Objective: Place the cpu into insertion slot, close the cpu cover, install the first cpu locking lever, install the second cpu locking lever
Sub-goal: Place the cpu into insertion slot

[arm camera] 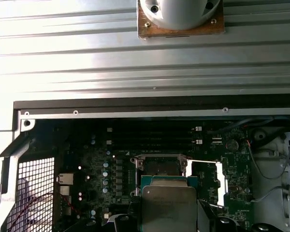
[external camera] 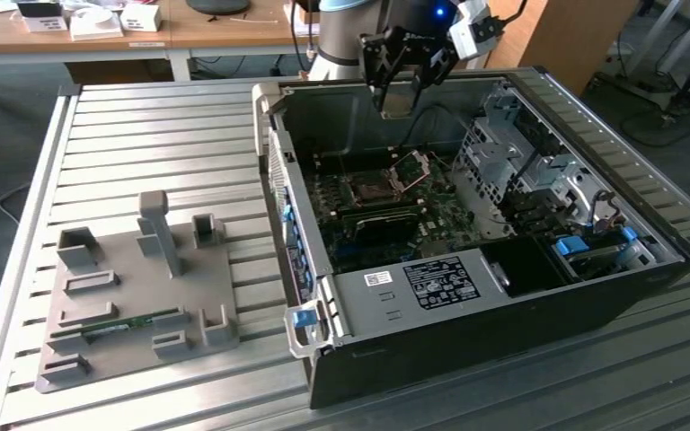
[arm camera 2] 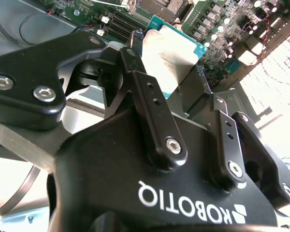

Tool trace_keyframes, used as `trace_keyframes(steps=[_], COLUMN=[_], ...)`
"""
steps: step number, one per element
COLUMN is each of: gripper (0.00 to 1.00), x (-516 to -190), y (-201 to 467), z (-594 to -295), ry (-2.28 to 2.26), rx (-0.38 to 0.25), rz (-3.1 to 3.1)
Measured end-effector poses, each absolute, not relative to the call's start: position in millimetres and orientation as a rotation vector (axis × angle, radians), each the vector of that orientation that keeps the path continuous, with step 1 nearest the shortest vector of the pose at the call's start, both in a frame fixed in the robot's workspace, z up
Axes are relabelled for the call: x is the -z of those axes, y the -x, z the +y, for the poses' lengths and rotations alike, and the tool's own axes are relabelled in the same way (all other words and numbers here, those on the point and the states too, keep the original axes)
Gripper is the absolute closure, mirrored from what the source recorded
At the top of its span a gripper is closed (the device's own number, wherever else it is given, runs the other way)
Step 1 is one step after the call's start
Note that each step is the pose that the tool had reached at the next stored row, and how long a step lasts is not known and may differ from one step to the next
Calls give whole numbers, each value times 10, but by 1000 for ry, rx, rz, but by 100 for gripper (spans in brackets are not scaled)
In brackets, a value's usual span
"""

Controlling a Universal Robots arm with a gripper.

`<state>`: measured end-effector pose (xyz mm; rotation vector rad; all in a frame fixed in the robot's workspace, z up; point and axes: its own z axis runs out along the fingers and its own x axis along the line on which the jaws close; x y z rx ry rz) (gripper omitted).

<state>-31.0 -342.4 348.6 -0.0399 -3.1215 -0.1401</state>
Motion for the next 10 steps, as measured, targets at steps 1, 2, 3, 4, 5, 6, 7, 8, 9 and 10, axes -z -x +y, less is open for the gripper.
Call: trace_keyframes(steps=[1,2,3,4,5,6,7,8,9,10], gripper=[46,46,46,46,46,46,46,46,46,46], x=[-3485,-3485,-3479,-3472,-3472,-3472,-3469,-3465,-3460,-3455], y=[310,310,310,310,310,310,310,310,310,310], z=[-3424,-3424,-3424,-3424,-3424,-3424,-3424,-3424,-3424,-3424], ry=[40,40,40,40,40,40,40,40,40,40], rx=[140,140,140,140,140,140,140,141,140,140], rz=[-3121,-3121,-3121,-3122,-3121,-3121,-3122,-3122,-3122,-3122])
